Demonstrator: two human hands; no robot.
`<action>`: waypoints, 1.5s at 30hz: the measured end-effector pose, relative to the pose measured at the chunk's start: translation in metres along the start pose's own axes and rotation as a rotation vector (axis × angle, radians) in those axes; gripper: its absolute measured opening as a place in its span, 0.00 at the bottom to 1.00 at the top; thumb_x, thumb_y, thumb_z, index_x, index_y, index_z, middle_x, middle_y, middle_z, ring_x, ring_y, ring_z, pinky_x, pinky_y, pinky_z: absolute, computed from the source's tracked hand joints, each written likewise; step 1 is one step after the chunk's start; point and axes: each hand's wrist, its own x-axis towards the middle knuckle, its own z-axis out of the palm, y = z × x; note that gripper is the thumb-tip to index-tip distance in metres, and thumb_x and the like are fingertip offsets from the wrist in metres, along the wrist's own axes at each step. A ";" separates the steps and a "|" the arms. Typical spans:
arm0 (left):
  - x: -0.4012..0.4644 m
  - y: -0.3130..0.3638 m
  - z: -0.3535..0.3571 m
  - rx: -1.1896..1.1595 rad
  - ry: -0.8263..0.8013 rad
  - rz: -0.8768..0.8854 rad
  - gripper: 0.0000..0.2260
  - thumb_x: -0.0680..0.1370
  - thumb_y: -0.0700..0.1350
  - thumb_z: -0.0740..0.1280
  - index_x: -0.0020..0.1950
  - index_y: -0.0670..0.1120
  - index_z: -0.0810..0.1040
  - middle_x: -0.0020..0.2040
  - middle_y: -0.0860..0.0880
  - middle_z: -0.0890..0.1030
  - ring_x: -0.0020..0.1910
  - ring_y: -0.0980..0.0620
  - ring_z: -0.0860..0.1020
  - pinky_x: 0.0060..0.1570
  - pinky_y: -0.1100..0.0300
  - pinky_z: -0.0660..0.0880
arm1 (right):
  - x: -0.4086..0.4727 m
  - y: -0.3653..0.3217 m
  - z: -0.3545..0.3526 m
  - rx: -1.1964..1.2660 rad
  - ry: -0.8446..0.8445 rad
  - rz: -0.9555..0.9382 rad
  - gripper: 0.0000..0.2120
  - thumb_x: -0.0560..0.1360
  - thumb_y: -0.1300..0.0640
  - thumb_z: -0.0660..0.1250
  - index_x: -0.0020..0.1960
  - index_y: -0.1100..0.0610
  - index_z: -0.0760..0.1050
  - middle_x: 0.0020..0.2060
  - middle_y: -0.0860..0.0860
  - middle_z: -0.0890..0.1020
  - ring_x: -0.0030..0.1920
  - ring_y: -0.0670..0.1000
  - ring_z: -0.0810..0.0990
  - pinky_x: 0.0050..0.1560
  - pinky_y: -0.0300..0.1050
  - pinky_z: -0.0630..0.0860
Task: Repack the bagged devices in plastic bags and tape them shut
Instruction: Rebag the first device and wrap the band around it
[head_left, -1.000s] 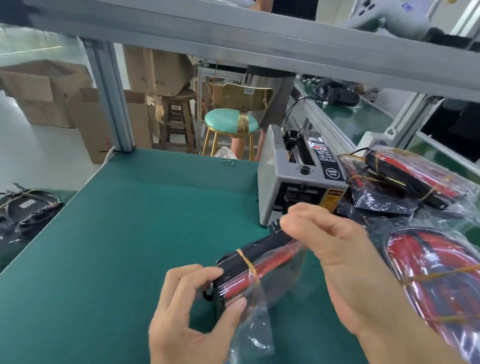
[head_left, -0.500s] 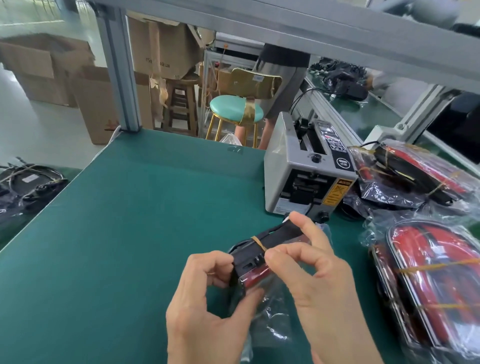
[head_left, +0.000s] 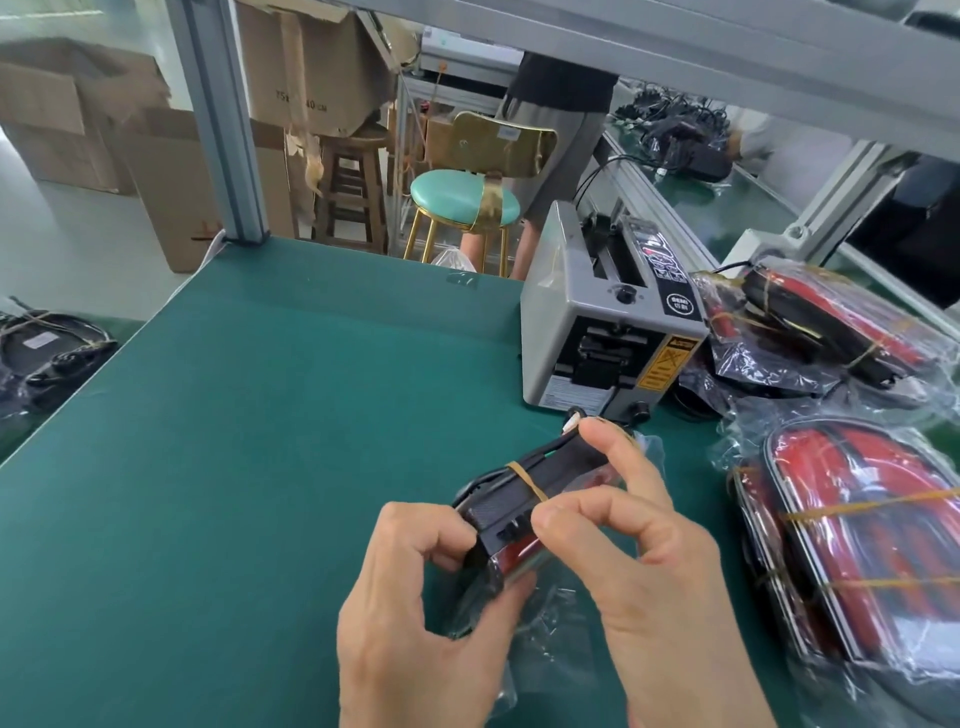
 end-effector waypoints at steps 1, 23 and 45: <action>0.000 0.001 0.000 -0.006 0.000 0.007 0.18 0.63 0.47 0.78 0.45 0.54 0.71 0.40 0.55 0.75 0.37 0.54 0.76 0.37 0.61 0.74 | -0.001 0.000 0.000 0.005 0.000 0.004 0.07 0.61 0.48 0.77 0.29 0.50 0.83 0.62 0.28 0.73 0.69 0.33 0.64 0.70 0.42 0.56; 0.004 0.002 0.001 -0.032 0.017 0.086 0.12 0.66 0.46 0.74 0.45 0.50 0.74 0.40 0.54 0.73 0.36 0.55 0.74 0.36 0.67 0.71 | 0.000 0.003 0.004 -0.135 -0.017 -0.050 0.12 0.64 0.59 0.75 0.26 0.46 0.80 0.59 0.29 0.73 0.68 0.29 0.60 0.62 0.18 0.51; 0.005 0.007 0.002 -0.041 0.044 0.052 0.11 0.67 0.47 0.74 0.43 0.50 0.74 0.38 0.53 0.73 0.35 0.53 0.74 0.36 0.65 0.71 | 0.002 0.001 0.006 -0.140 -0.032 -0.045 0.13 0.64 0.57 0.75 0.25 0.43 0.79 0.58 0.33 0.75 0.66 0.26 0.58 0.56 0.14 0.49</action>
